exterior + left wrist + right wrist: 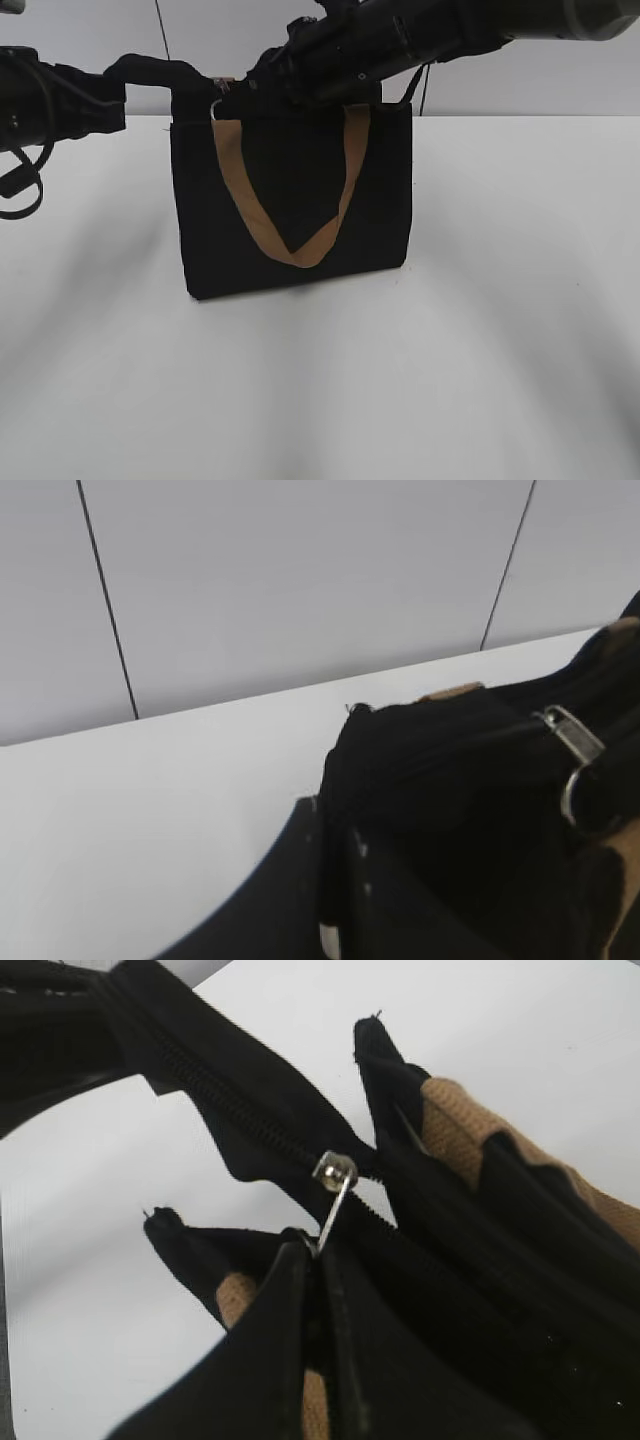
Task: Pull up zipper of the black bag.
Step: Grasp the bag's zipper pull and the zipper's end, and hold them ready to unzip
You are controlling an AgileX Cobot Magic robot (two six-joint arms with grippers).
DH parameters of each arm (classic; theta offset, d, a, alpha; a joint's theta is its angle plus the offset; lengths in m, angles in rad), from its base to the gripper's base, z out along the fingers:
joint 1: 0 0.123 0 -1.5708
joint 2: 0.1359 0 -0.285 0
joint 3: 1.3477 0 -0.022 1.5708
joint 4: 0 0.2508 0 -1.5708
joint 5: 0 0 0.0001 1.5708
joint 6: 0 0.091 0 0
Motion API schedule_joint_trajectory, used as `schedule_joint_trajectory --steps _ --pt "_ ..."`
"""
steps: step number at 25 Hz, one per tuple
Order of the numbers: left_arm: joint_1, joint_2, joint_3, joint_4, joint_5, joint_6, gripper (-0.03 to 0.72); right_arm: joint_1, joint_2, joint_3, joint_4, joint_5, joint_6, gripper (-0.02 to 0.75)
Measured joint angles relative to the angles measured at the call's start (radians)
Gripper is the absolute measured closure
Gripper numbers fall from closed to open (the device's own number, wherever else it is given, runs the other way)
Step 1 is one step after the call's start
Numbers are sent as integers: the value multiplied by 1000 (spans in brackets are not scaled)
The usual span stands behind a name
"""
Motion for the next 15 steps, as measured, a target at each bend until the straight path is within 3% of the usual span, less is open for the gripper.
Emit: schedule_joint_trajectory --steps 15 --pt "-2 0 0 53 177 0 685 -48 -29 0 57 78 3 752"
